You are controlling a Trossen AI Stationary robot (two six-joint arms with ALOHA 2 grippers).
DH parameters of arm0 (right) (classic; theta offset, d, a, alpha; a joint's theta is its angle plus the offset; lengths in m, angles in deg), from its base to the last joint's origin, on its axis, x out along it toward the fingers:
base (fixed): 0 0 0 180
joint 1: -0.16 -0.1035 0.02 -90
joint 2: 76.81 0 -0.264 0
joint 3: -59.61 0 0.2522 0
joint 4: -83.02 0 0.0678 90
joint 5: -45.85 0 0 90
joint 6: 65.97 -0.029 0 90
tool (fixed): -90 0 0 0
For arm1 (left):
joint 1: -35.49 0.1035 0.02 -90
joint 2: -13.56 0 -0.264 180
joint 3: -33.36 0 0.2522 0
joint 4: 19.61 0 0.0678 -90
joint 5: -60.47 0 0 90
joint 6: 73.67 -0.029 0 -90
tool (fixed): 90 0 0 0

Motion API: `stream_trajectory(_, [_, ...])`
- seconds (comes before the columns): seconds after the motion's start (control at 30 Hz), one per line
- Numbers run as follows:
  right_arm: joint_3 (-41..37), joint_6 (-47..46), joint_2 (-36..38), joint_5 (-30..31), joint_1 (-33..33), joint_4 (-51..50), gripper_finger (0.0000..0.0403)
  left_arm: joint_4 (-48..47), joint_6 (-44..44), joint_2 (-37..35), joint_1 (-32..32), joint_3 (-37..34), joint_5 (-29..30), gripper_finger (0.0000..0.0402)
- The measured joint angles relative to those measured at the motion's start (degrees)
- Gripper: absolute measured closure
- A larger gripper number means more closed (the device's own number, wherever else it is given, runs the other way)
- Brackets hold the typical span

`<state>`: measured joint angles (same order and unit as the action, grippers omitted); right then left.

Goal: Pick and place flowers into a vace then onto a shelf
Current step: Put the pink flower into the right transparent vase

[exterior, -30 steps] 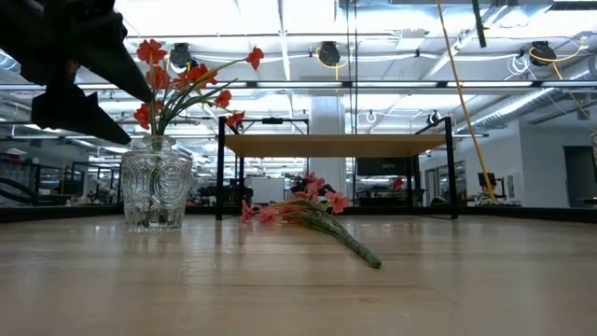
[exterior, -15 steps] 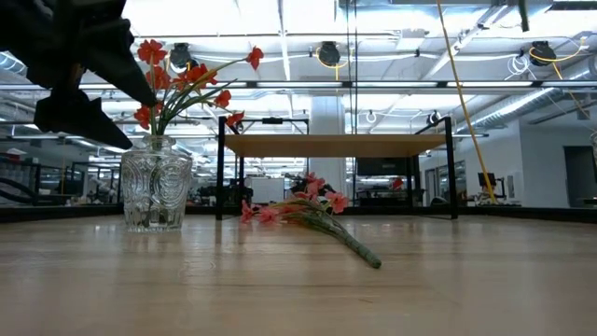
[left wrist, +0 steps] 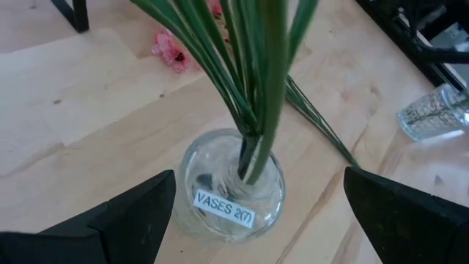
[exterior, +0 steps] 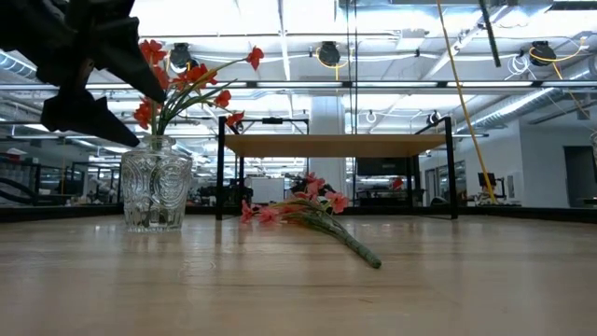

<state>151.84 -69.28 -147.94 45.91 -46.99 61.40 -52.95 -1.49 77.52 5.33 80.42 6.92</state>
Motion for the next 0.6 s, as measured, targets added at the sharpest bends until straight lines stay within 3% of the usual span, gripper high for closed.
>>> stream_trajectory(0.23, [-14.7,-13.6,8.5,0.0,6.2,1.4,0.0403,0.3,0.0,0.0,3.0,0.0,-0.4,0.0002])
stream_trajectory(0.43, [-29.1,-13.3,16.0,0.0,7.2,14.8,0.0403,2.1,0.1,0.0,3.3,0.0,-0.5,0.0002])
stream_trajectory(0.6, [-33.8,9.3,16.1,-0.3,4.4,40.3,0.0403,3.9,0.1,0.0,3.3,0.0,-0.5,0.0002])
